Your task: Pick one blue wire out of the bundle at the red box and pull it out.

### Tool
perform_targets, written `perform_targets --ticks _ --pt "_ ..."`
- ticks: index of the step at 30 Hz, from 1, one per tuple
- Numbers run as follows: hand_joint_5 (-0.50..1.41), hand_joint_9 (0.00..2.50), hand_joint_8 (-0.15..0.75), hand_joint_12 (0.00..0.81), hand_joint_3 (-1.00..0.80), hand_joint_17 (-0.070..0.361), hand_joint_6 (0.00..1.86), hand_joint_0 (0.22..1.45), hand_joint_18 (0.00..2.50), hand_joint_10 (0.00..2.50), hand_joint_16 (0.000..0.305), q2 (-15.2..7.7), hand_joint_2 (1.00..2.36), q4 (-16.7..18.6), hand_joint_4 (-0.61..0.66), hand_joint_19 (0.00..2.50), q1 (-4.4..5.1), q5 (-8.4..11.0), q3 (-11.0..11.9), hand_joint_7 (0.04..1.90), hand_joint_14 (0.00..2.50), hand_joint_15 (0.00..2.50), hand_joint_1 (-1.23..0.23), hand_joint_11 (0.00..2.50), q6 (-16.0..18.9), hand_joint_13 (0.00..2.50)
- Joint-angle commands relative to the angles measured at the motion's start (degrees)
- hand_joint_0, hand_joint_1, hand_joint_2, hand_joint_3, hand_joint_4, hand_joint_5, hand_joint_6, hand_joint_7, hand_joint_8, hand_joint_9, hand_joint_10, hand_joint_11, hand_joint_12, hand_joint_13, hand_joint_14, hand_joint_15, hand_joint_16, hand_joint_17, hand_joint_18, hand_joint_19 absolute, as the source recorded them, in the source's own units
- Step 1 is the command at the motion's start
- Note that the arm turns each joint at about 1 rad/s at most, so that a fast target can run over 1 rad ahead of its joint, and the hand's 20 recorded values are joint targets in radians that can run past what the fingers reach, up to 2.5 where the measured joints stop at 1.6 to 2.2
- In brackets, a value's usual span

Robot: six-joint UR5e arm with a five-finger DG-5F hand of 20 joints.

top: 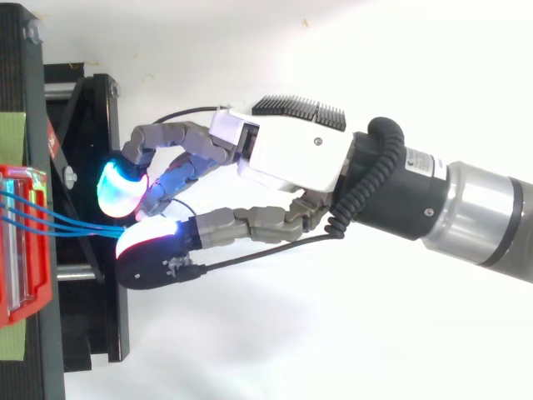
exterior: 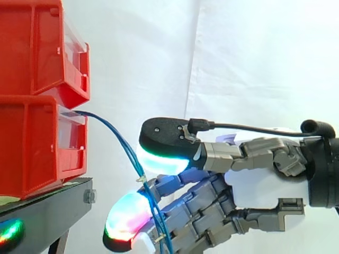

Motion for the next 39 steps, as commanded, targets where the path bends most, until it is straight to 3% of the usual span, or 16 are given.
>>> perform_targets --ticks 1,3,8,16,18,21,23,25,29,39 --pt "-0.13 0.87 0.315 0.4 -0.42 0.108 0.5 0.56 0.67 0.01 0.048 0.9 1.01 -1.87 0.34 0.37 0.06 -0.03 -0.1 1.05 0.01 0.37 -0.61 0.35 -0.85 0.81" --pt "-0.13 0.86 0.316 0.401 -0.42 0.109 0.5 0.56 0.68 0.01 0.048 1.25 1.01 -2.92 0.32 0.37 0.15 -0.03 -0.1 1.11 0.01 0.37 -0.63 0.35 -1.38 0.81" --pt "-0.14 0.86 0.317 0.395 -0.41 0.108 0.57 0.57 0.7 0.01 0.048 1.51 1.01 -2.92 0.3 0.39 0.59 -0.03 -0.1 1.01 0.01 0.39 -0.68 0.37 -2.35 0.82" --pt "-0.14 0.85 0.314 0.396 -0.43 0.109 0.57 0.58 0.71 0.01 0.048 1.43 1.0 -2.13 0.3 0.39 0.85 0.24 -0.62 1.0 0.01 0.4 -0.73 0.38 -4.45 0.83" --pt "-0.14 0.85 0.314 0.396 -0.43 0.108 0.57 0.58 0.72 0.01 0.048 1.43 1.0 -0.9 0.31 0.39 0.85 0.5 -0.98 1.0 0.01 0.4 -0.73 0.38 -4.81 0.84" --pt "-0.14 0.86 0.314 0.395 -0.44 0.108 0.56 0.58 0.72 0.01 0.048 1.08 1.0 5.16 0.32 0.4 1.03 1.73 -1.41 1.01 0.01 0.4 -0.74 0.39 -6.39 0.84" --pt "-0.14 0.86 0.316 0.397 -0.44 0.109 0.57 0.59 0.73 0.01 0.048 1.08 1.0 11.93 0.31 0.4 1.38 3.93 -2.21 1.01 0.01 0.4 -0.74 0.39 -9.9 0.85" --pt "-0.14 0.86 0.315 0.396 -0.43 0.108 0.57 0.59 0.74 0.01 0.048 1.08 1.0 14.13 0.3 0.4 1.56 5.42 -2.29 1.01 0.02 0.41 -0.74 0.39 -11.93 0.85" --pt "-0.15 0.87 0.315 0.397 -0.39 0.107 0.65 0.6 0.74 0.01 0.048 1.08 1.01 14.83 0.27 0.4 1.91 7.18 -2.29 0.89 0.01 0.41 -0.74 0.38 -13.77 0.86" --pt "-0.16 0.87 0.314 0.394 -0.33 0.107 0.72 0.61 0.75 0.01 0.047 1.08 1.01 14.48 0.26 0.42 2.44 7.27 -2.21 0.78 0.01 0.42 -0.73 0.39 -13.24 0.87"
